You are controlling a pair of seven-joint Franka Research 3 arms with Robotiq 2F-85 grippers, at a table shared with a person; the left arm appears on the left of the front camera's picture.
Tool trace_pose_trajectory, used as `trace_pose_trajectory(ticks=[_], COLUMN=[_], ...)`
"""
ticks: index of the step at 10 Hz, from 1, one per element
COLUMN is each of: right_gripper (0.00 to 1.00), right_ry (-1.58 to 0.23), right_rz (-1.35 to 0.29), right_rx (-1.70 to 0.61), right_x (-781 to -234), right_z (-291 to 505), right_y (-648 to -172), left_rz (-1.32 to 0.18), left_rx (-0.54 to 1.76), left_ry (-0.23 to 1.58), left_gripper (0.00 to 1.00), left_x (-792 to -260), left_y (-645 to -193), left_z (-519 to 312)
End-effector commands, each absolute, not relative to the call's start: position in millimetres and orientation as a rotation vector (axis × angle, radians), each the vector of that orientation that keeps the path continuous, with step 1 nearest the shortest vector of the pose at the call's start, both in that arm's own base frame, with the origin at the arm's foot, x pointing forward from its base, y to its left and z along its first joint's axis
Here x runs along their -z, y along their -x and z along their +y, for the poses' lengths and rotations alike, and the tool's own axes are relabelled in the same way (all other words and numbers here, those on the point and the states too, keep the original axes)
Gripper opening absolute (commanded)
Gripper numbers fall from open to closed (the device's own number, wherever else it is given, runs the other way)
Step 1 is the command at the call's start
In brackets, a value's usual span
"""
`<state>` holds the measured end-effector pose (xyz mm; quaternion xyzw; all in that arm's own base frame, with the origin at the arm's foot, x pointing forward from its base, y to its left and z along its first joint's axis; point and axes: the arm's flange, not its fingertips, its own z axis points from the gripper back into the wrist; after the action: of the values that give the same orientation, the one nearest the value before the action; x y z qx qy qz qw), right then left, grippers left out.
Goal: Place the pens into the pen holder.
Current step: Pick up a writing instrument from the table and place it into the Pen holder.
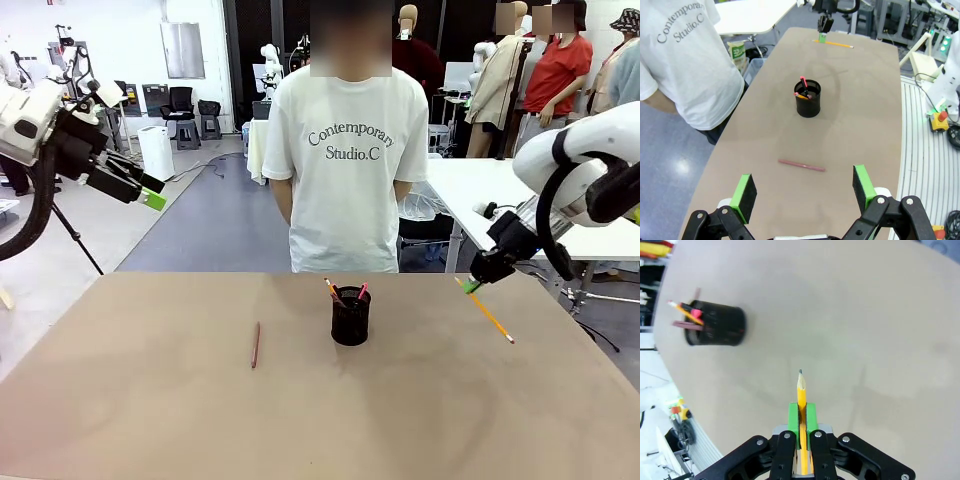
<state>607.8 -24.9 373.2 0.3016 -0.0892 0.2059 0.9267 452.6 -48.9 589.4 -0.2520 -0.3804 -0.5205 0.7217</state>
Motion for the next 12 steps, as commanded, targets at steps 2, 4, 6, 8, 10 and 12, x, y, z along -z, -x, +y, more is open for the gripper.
trace_pose_trajectory(ticks=[2,4,6,8,10,12], right_gripper=[0.0,0.0,0.0,0.0,0.0,0.0], right_ry=[-0.761,-0.803,-0.83,-0.773,-0.773,-0.789], right_rz=[-0.306,-0.414,-0.42,-0.4,-0.4,-0.403], right_rx=[-0.583,-0.662,-0.61,-0.633,-0.633,-0.631], right_x=[-383.2,-389.0,-391.5,-391.0,-391.0,-389.7], right_z=[-37.0,-38.0,-43.7,-37.1,-37.1,-38.6], right_y=[-605.3,-601.6,-603.2,-607.1,-607.1,-606.2], left_rz=[-0.845,-0.845,-0.845,-0.845,-0.845,-0.845], left_rx=[1.149,1.149,1.149,1.149,1.149,1.149], left_ry=[0.554,0.554,0.554,0.554,0.554,0.554], left_gripper=[1.0,1.0,1.0,1.0,1.0,1.0], left_x=[-589.8,-589.8,-589.8,-589.8,-589.8,-589.8], left_y=[-452.4,-452.4,-452.4,-452.4,-452.4,-452.4], left_z=[-49.3,-49.3,-49.3,-49.3,-49.3,-49.3])
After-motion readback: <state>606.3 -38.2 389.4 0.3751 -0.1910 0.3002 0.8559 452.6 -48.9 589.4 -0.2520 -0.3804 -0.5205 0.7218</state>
